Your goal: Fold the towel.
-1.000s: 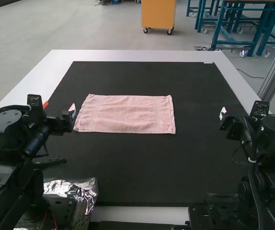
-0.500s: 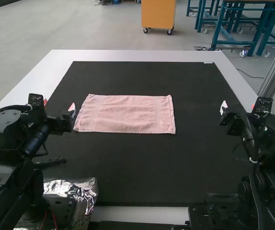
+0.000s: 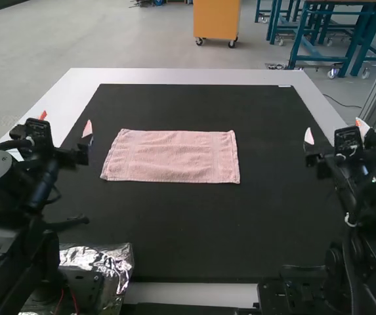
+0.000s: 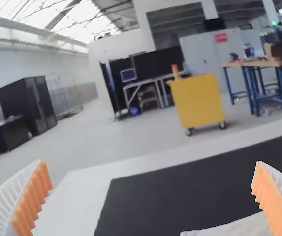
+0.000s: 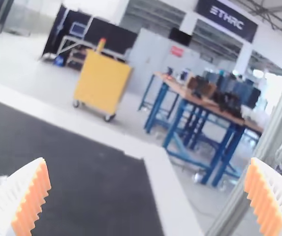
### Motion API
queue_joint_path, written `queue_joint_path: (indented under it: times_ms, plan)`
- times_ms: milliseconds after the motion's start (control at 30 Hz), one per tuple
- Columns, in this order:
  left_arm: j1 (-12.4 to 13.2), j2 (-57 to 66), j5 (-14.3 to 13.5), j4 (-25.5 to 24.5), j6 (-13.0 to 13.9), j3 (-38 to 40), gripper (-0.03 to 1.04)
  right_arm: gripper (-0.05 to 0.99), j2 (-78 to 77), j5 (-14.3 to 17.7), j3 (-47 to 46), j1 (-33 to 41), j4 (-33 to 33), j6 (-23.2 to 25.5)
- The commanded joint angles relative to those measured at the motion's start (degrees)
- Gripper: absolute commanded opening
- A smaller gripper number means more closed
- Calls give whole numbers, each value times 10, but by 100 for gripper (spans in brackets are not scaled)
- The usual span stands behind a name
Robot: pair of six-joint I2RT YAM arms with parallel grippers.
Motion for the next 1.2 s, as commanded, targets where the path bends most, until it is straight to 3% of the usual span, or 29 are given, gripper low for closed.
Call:
queue_joint_path:
  times_ms: [0,167,267,367,533,667,800,933,1067,1167]
  plan:
    - [6,3,-29,10,15,19,96,90,-1,-10,21,-10,20,-35]
    - [1,75,-39,10,6,114,96,90,102,5,130,-11,17,35]
    - [1,189,-39,9,-32,188,96,91,230,21,211,-11,18,99]
    - [5,325,-35,-25,-65,269,96,91,350,23,282,-13,17,146]
    - [14,531,-37,-85,-121,371,96,91,527,-1,373,-10,-9,211]
    - [22,649,-33,-115,-128,420,96,91,657,-33,422,-3,-83,233]
    - [31,747,-22,-156,-151,463,96,91,750,-37,449,14,-120,238]
    - [47,816,-10,-159,-159,488,96,91,802,-25,456,32,-112,238]
    - [51,865,-10,-143,-160,504,96,90,864,-48,478,51,-112,234]
    - [51,896,-10,-142,-158,517,96,90,905,-47,499,58,-113,237]
